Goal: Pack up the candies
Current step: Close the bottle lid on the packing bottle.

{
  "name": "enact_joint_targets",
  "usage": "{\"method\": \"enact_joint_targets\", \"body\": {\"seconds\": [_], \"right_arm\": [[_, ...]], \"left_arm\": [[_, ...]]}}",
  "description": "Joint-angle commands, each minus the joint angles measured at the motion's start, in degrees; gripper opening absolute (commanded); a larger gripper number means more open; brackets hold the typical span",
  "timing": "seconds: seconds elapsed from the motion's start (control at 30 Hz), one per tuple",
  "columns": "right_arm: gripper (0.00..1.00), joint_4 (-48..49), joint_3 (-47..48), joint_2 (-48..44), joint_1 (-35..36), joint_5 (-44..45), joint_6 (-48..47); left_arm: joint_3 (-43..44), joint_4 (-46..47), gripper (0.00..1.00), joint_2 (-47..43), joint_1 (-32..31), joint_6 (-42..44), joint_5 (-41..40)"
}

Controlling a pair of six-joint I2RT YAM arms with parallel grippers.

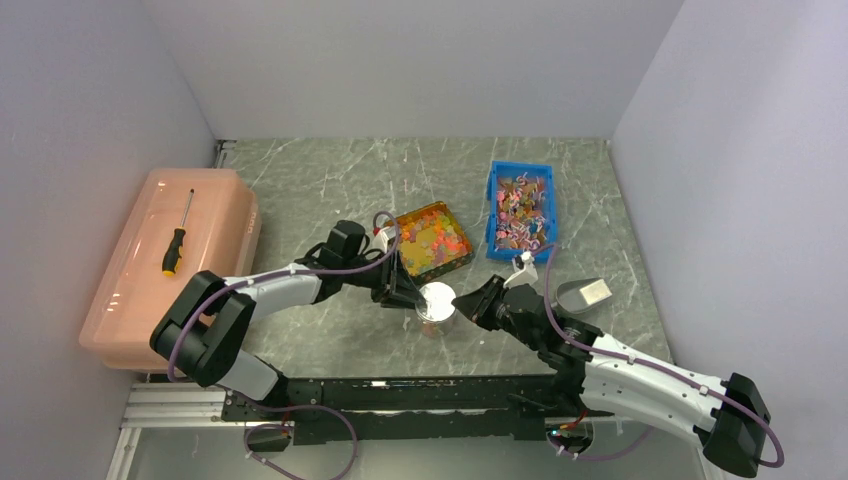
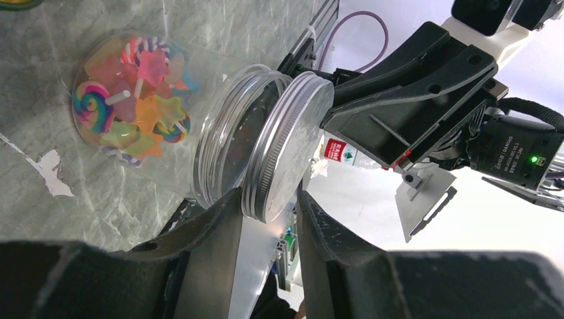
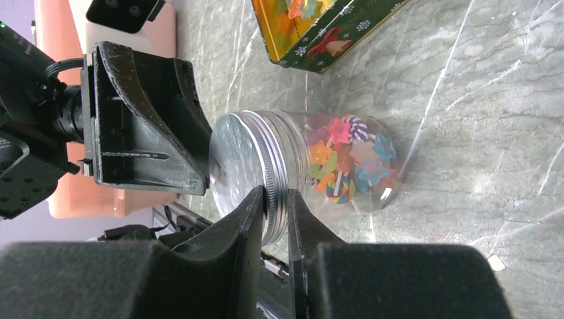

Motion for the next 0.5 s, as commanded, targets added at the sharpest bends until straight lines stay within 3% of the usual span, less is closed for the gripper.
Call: {"method": "enact_joint_targets", "body": {"seconds": [0.0, 0.47], "right_arm": [[0.15, 0.8, -1.2, 0.0, 0.1, 0.5, 0.2], [0.16, 1.0, -1.9, 0.0, 0.1, 0.2, 0.6]], "left_arm": [[3.3, -1.1, 0.41, -1.7, -0.2, 2.2, -0.6], [4.9, -5.3, 0.41, -2.9, -0.2, 4.1, -1.6]]}}
